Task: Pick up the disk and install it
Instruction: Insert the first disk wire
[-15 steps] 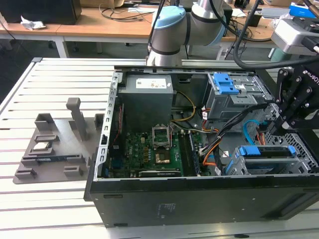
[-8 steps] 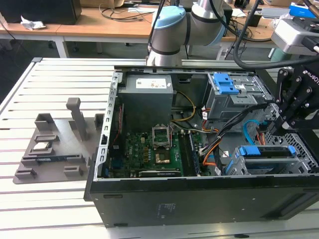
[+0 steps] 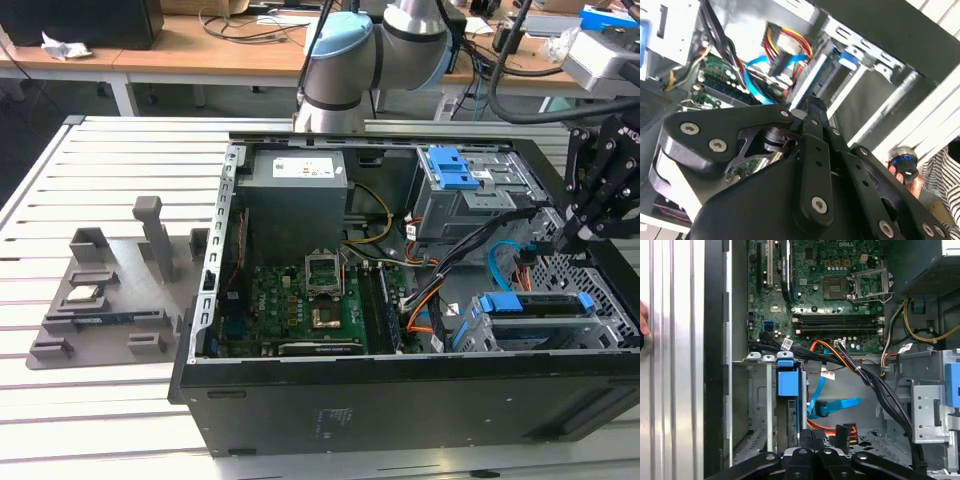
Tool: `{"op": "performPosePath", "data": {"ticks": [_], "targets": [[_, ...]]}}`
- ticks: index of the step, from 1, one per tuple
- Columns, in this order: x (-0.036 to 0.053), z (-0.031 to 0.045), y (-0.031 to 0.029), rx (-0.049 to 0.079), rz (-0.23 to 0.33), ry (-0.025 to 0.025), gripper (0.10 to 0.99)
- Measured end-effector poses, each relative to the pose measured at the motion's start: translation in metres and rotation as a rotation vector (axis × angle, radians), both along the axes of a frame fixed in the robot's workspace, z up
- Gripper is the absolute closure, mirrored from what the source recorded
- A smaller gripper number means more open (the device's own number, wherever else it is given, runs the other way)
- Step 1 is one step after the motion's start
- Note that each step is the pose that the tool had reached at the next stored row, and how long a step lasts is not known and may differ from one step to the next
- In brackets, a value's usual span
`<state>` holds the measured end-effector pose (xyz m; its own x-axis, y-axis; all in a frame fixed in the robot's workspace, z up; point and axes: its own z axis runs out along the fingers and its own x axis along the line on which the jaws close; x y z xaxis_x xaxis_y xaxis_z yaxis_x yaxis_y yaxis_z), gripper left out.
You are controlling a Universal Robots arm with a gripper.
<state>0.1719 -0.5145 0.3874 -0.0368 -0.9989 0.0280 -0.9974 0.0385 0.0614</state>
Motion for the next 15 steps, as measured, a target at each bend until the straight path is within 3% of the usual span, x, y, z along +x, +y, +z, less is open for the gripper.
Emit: {"op": "performPosePath", "data": {"ticks": [3,5,10,13,15], "targets": [[0.0057,-0.0095,0.0149,-0.001,0.000,0.0008,0.980],[0.0089,-0.0152,0.0210,-0.001,0.000,0.0011,0.980],[0.0091,-0.0153,0.0217,-0.002,0.000,0.0012,0.980],[0.0093,-0.0155,0.0224,-0.002,0.000,0.0011,0.784],[0.0093,-0.0159,0.0226,-0.002,0.000,0.0011,0.784]]}}
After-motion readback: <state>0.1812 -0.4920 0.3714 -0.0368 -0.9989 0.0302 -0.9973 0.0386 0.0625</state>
